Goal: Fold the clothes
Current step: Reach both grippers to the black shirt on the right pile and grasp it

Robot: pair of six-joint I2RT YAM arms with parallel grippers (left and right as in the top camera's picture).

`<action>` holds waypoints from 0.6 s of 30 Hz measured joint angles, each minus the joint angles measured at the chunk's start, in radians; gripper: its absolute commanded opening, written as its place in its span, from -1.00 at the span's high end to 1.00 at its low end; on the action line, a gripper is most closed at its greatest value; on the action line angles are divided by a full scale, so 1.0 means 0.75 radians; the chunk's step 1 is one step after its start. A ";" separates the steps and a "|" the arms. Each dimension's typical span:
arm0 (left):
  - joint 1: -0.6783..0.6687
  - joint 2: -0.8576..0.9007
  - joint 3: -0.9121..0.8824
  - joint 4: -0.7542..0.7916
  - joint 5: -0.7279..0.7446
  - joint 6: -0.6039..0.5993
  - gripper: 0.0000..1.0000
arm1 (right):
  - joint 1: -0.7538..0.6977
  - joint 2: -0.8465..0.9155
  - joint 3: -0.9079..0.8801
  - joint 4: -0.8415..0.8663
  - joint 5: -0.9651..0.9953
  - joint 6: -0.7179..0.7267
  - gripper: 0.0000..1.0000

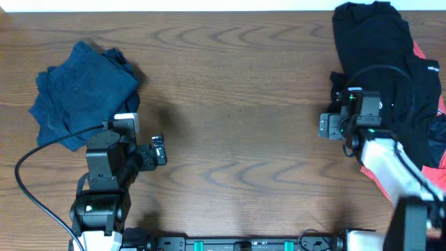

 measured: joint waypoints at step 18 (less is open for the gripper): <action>0.000 0.000 0.000 0.000 0.005 0.000 -0.96 | -0.002 0.234 0.025 0.191 0.107 -0.008 0.98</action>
